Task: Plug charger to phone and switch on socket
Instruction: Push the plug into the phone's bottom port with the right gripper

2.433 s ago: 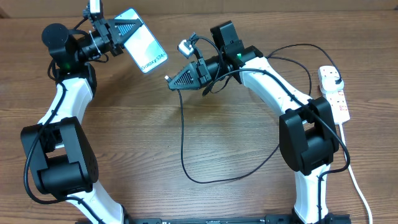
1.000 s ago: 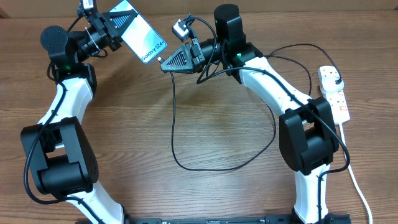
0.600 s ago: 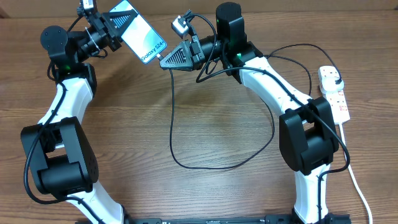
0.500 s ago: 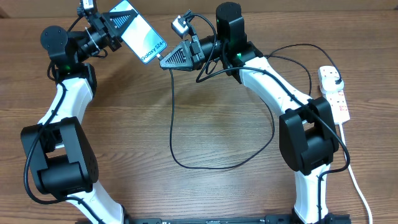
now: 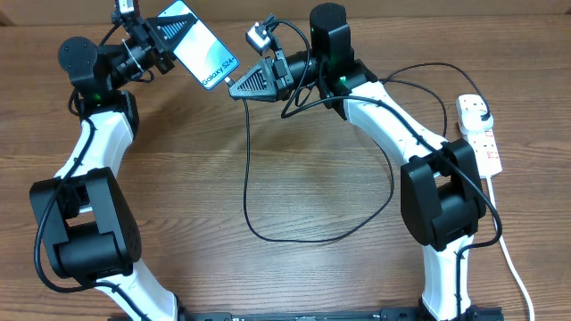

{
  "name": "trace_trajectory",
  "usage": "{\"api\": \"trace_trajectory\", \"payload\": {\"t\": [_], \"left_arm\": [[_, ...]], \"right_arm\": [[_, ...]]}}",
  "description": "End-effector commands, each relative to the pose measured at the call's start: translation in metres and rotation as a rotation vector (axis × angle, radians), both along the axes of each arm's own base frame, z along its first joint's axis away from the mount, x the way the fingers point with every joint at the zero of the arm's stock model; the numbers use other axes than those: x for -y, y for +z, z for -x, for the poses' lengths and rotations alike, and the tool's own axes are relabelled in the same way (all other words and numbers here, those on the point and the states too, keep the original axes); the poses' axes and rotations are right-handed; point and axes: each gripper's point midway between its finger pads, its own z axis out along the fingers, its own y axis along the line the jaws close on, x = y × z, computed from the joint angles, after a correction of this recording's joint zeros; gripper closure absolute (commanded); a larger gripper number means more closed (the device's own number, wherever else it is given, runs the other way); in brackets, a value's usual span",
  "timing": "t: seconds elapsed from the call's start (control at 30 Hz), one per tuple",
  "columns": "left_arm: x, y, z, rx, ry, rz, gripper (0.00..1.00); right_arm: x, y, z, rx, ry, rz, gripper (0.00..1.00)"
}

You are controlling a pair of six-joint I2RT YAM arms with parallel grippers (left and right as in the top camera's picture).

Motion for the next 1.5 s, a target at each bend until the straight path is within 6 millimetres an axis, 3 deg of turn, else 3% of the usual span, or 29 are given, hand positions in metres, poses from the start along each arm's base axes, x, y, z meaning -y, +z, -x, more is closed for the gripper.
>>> {"api": "trace_trajectory", "payload": {"t": [0.0,1.23,1.47], "left_arm": [[0.007,0.016,0.003,0.033,-0.005,0.003,0.96],[0.021,0.012,0.016,0.055,-0.094,-0.038,0.96],[0.037,0.009,0.024,0.059,-0.162,-0.054,0.96]], "right_arm": [[0.000,0.007,-0.005,0.019,-0.014,-0.008,0.96],[-0.004,0.006,-0.019,-0.024,-0.101,0.016,0.96],[-0.004,0.006,-0.019,-0.026,-0.104,0.017,0.96]]}}
